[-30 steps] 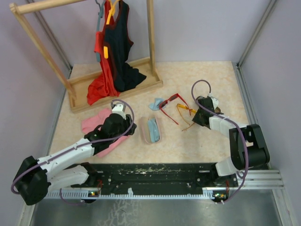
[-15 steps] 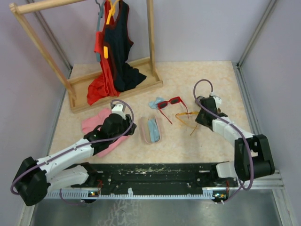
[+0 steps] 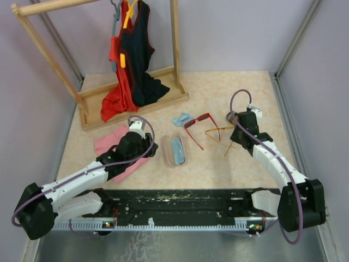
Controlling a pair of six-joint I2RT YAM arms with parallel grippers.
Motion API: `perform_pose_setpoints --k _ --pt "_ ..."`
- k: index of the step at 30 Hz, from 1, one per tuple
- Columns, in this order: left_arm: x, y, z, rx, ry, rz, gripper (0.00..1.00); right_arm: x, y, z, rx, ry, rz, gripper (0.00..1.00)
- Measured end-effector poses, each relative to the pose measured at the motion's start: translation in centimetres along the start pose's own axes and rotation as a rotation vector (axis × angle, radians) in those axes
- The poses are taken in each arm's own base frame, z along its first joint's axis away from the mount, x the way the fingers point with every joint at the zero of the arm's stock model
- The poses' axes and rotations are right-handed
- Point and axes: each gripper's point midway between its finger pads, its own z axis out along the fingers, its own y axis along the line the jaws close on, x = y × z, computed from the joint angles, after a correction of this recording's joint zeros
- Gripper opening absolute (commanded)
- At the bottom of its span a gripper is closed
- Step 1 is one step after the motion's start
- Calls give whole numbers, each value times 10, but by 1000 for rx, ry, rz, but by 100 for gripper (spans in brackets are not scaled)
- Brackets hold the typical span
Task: Organize the sunglasses
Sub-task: Pick up the sunglasses from the center of the board.
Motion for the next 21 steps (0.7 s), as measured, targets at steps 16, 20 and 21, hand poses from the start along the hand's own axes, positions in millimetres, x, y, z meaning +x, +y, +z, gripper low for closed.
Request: perform_pose_setpoints --k 16,20,21 --pt "-36 -51 -20 203 -28 32 53 3 7 -39 -54 9 -105 0" --pt "-54 -91 -24 287 -57 30 56 6 25 -49 -81 -22 -97 0" --pt "-55 -104 -23 302 -57 30 59 5 30 -52 -92 -35 -76 0"
